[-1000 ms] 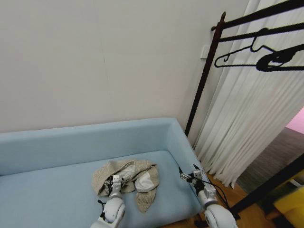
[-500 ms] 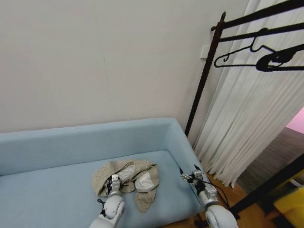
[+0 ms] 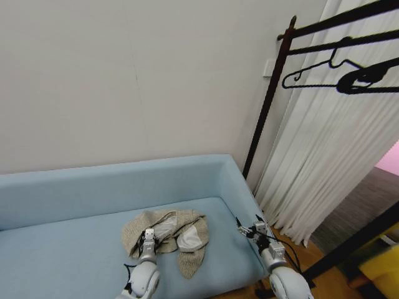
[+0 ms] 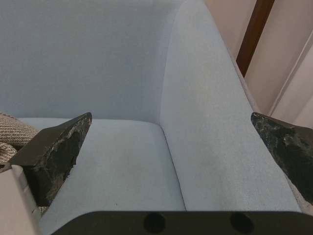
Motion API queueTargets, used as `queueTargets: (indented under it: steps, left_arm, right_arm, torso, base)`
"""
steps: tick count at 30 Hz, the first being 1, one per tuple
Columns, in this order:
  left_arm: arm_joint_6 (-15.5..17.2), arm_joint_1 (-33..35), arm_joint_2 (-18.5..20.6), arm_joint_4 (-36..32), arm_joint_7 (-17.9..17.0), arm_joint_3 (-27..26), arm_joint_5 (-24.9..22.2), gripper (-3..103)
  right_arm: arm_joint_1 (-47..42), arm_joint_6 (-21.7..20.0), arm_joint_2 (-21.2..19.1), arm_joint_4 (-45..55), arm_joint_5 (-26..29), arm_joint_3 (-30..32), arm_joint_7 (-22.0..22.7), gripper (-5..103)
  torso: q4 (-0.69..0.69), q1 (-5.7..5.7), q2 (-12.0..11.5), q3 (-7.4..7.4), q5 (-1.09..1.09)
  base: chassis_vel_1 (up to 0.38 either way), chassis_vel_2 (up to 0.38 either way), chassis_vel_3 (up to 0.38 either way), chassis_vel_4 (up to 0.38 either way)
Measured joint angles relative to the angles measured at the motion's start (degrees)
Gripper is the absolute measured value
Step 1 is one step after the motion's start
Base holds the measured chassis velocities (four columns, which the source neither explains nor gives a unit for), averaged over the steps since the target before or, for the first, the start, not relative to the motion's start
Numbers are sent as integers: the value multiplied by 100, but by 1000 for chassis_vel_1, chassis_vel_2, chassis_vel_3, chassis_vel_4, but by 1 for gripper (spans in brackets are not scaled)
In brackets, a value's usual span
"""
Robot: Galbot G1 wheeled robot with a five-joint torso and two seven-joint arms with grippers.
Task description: Pick up the clothes from the sofa and hang them on the clothes hanger.
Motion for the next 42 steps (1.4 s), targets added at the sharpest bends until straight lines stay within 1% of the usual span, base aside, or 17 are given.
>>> queueTargets:
  steps: [4,9,13,14,18,20,23,24,28,29,30,34,35,37,39,41,42]
  left_arm:
    - [75,-13,-11,111,-75,-62,-40,1]
    - [20,-47,-26,172,-102,-32,-72,1]
    - [-248,-74,50,-8,107,38,-58,1]
    - [-248,-74,50,-8,107,38,-58,1]
    - [-718,-115,291,-304,614,-24,44,1]
    - [-789,-133,353,-376,690,-55,48,1]
    - [-1054,-239,718,-598,985,-218,-51,1]
    - [-1054,-239,718,-598,985,-218,-51,1]
    - [-1391,-435,1237,-780,1464,-540,-368,1]
    - [-1457,-496,1394,-844,1672,-666,-529,1]
    - [-1457,-496,1394,-844,1672,-666,-529,1]
    - [-1602,-552,1723,-998,2304,-1089,-916,1]
    - [-1602,-552,1723,-998,2304,-1089,-916,1]
    - [-1667,-488,1792,-1065,2492,-1251,-1089,1]
    - [-1712,-408,1820,-1096,2589,-1344,-1273,1]
    - [-1751,-377,1822,-1096,2618,-1360,-1315,1]
    - [-1800,-360,1821,-1090,2664,-1363,-1332,1]
  right_arm:
    - [0,-11,1,0,2,-7,1,100]
    - [-19,-12,-2,-9,4,9,1,100]
    - [-12,-13,-33,-7,39,30,3,100]
    - [-12,-13,-33,-7,39,30,3,100]
    - [74,-40,-51,-1,70,19,19,100]
    - [94,-48,-53,0,75,9,23,100]
    - [160,-89,-70,15,104,-26,29,100]
    - [160,-89,-70,15,104,-26,29,100]
    - [253,-177,-114,63,170,-84,31,100]
    - [300,-224,-148,85,207,-119,37,100]
    - [300,-224,-148,85,207,-119,37,100]
    - [508,-406,-310,153,424,-325,146,100]
    - [508,-406,-310,153,424,-325,146,100]
    - [640,-535,-410,189,566,-499,240,100]
    - [856,-702,-537,207,741,-785,391,100]
    - [979,-780,-590,207,845,-955,485,100]
    - [1162,-892,-651,184,1000,-1199,616,100]
  torso:
    - [0,0,0,0,0]
    - [0,0,0,0,0]
    - [0,0,0,0,0]
    - [0,0,0,0,0]
    - [0,0,0,0,0]
    - [1,0,0,1,-1]
    - [0,0,0,1,0]
    - [0,0,0,1,0]
    - [0,0,0,1,0]
    - [0,0,0,1,-2]
    - [0,0,0,1,-2]
    - [0,0,0,1,-1]
    - [0,0,0,1,-1]
    - [0,0,0,1,-1]
    - [-1,0,0,1,-2]
    - [0,0,0,1,-1]
    - [1,0,0,1,-2]
  base:
    - [0,0,0,0]
    - [0,0,0,0]
    - [0,0,0,0]
    - [0,0,0,0]
    - [0,0,0,0]
    - [0,0,0,0]
    - [0,0,0,0]
    - [0,0,0,0]
    - [0,0,0,0]
    - [0,0,0,0]
    - [0,0,0,0]
    - [0,0,0,0]
    - [0,0,0,0]
    - [0,0,0,0]
    - [0,0,0,0]
    - [0,0,0,0]
    - [0,0,0,0]
